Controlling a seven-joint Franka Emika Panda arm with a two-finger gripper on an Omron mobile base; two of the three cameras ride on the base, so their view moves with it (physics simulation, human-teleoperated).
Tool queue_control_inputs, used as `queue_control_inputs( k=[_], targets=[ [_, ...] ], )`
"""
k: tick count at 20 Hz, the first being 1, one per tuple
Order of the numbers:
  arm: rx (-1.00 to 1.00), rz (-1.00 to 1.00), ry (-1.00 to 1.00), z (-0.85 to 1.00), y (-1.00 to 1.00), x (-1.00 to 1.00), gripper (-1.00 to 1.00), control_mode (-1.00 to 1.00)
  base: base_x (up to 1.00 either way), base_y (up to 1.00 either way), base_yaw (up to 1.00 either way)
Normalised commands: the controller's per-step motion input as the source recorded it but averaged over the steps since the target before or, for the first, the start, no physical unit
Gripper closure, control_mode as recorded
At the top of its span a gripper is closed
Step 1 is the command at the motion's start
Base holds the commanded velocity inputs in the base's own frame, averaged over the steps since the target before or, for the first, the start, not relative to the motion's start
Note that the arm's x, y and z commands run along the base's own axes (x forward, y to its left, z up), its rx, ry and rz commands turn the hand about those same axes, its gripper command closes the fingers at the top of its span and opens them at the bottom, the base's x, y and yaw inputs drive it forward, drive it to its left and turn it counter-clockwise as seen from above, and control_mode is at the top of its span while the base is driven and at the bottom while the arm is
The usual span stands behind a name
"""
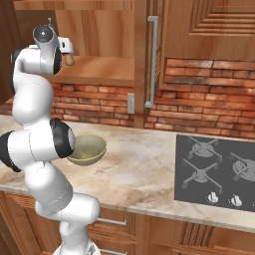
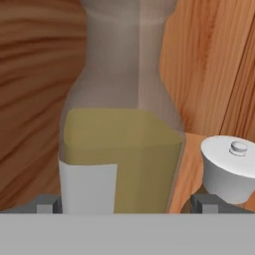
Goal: Retrieve the bottle and the shaker from the cabinet and place them next to the mixing bowl on the counter. Then add garlic from the fridge to the mixing bowl.
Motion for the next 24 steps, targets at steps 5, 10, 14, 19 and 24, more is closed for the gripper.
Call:
queue_control_inputs(
  k=[5,10,14,19,24],
  targets=[
    [0.00,0.00,0.00,0.00,0.00,0.00,1.00,-1.00,0.00,0.00,0.00],
    [0.00,0.00,0.00,0.00,0.00,0.00,1.00,-1.00,0.00,0.00,0.00],
    [0.00,0.00,0.00,0.00,0.00,0.00,1.00,-1.00,0.00,0.00,0.00],
    [0.00,0.00,0.00,0.00,0.00,-0.20,1.00,-1.00,0.00,0.00,0.00],
    [0.00,0.00,-0.07,0.00,-0.26,-0.62,1.00,-1.00,0.00,0.00,0.00]
  ],
)
